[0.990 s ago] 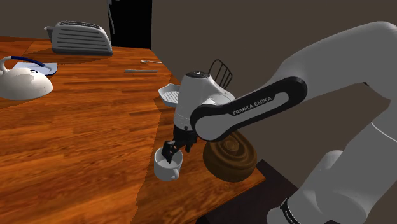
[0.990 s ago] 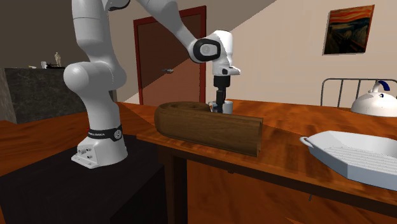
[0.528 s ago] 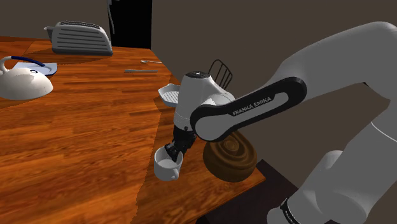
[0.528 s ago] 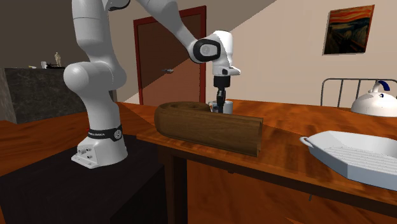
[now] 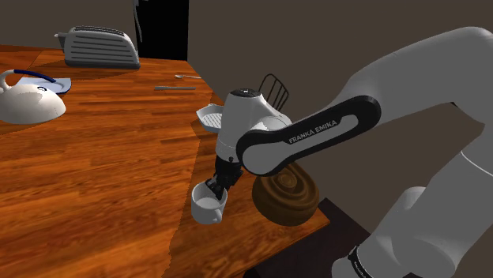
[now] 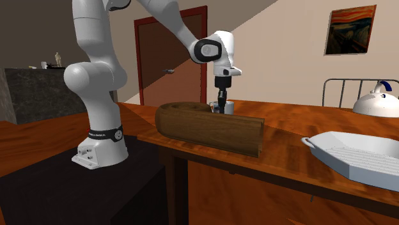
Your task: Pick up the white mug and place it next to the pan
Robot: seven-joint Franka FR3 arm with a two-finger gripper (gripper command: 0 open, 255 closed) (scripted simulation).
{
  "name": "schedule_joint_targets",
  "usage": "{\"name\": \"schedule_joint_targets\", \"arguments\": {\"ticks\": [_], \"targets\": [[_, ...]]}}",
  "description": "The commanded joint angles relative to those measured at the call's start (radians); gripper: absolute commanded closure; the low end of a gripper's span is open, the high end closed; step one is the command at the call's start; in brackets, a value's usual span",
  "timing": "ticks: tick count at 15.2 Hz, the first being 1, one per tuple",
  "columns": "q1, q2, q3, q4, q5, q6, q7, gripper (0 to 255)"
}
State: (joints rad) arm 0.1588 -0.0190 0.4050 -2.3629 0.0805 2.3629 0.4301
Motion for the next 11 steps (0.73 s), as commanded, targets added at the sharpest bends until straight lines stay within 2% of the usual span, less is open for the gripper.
{"name": "schedule_joint_targets", "arguments": {"ticks": [1,11], "targets": [[0.000,-0.010,0.000,0.005,0.004,-0.014,-0.003,255],[-0.001,-0.094,-0.008,0.065,0.035,-0.154,-0.022,255]]}}
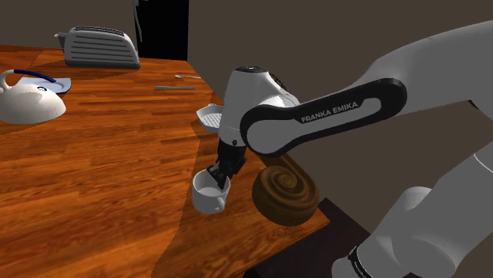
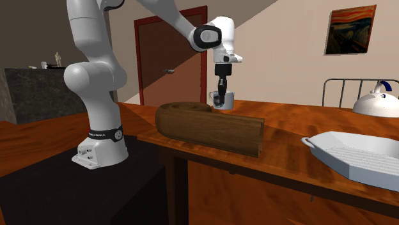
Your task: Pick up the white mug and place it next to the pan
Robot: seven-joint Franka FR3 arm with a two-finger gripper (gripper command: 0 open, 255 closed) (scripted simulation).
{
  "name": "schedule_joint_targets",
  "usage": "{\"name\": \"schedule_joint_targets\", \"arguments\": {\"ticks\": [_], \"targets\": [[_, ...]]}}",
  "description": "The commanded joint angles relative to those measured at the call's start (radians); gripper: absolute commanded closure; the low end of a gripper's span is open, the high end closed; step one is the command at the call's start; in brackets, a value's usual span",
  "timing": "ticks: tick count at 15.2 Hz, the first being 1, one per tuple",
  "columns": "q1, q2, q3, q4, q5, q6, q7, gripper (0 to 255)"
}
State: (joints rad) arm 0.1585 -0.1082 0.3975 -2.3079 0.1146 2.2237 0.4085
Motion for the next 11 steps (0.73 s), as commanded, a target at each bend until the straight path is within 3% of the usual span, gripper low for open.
{"name": "schedule_joint_targets", "arguments": {"ticks": [1,11], "targets": [[0.000,-0.012,-0.002,0.017,0.003,-0.029,-0.002,255],[-0.001,-0.070,-0.013,0.101,0.017,-0.168,-0.009,255]]}}
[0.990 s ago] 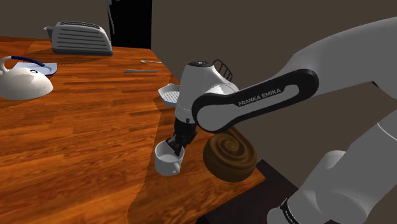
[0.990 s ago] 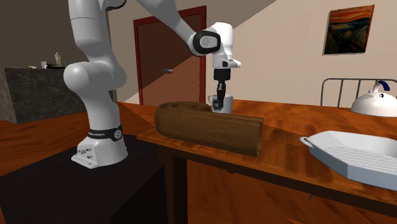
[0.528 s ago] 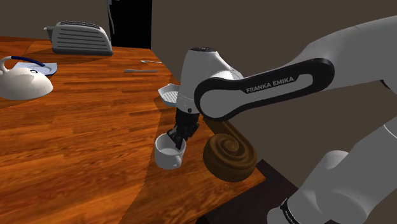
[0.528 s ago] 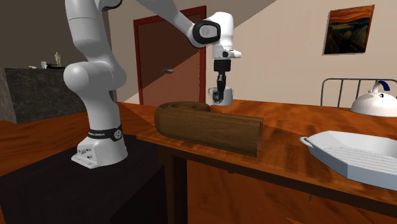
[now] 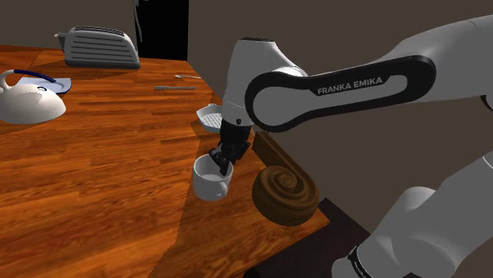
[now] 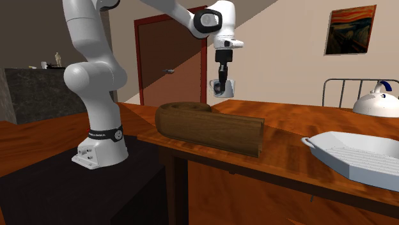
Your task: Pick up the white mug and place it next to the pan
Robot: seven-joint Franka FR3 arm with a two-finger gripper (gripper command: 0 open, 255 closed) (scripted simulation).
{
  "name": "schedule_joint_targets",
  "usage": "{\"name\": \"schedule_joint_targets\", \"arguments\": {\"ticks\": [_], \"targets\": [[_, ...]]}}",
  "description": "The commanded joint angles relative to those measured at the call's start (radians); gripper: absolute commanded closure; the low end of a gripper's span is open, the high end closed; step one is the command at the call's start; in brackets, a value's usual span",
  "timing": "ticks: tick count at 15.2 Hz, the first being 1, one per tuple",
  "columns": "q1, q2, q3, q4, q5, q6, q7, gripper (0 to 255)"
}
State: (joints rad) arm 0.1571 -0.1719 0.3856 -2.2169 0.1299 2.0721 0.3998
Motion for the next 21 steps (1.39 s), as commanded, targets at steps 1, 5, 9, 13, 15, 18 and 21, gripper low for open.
{"name": "schedule_joint_targets", "arguments": {"ticks": [1,5,9,13,15,18,21], "targets": [[0.000,-0.010,-0.002,0.019,0.002,-0.030,-0.001,255],[-0.001,-0.026,-0.007,0.059,0.004,-0.084,-0.002,255],[-0.022,0.013,-0.028,0.118,-0.015,-0.109,-0.031,255],[-0.059,0.107,-0.063,0.217,-0.053,-0.123,-0.085,255],[-0.075,0.157,-0.080,0.274,-0.070,-0.134,-0.110,255],[-0.098,0.237,-0.102,0.370,-0.094,-0.155,-0.147,255],[-0.117,0.322,-0.122,0.479,-0.116,-0.183,-0.181,255]]}}
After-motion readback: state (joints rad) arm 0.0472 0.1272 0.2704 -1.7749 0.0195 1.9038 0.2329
